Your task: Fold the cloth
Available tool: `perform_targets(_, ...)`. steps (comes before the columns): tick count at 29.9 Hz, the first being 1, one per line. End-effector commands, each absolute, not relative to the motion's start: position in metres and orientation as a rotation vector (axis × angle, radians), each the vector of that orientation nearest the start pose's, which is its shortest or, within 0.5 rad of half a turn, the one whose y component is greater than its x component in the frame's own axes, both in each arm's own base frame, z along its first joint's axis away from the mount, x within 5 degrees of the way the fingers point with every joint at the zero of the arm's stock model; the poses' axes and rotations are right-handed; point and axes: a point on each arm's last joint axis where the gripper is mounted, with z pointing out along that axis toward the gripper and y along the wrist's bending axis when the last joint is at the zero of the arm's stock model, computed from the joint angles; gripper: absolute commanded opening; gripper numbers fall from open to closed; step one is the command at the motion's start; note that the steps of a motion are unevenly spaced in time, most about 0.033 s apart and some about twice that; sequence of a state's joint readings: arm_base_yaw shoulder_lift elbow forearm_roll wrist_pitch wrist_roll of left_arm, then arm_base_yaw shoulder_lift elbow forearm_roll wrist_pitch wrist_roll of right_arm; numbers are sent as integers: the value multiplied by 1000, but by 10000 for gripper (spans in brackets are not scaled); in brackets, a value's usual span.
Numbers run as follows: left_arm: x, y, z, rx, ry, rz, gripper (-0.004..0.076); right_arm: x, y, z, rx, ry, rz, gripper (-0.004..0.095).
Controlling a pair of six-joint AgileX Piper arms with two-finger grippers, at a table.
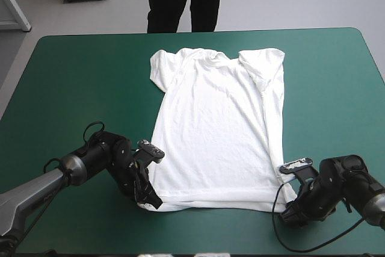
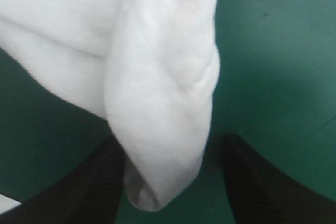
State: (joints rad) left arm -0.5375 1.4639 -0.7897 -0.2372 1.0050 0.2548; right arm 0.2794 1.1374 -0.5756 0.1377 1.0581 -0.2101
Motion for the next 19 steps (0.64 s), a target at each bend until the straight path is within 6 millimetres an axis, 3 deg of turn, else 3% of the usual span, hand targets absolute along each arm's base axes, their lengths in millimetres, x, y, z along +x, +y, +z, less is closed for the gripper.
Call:
perform_targets(1,178,-136,192,1019,3087,-391,-10,149,57,211,-638,3030,232,323)
perform_targets(5,178,-136,192,1019,3085,-391,-10,150,57,211,-636,3024,232,20)
perform_targets(6,178,-136,193,1025,3083,-388,-10,150,57,211,-633,3025,232,-14)
perform_targets(11,183,-139,211,1052,3041,-401,-10,155,59,222,-590,3016,238,-13)
perform_targets(15,186,-140,254,1049,2908,-410,-10,167,63,256,-580,2922,244,-13)
perform_targets(19,184,-132,327,991,2687,-353,-10,178,63,312,-534,2751,223,-13)
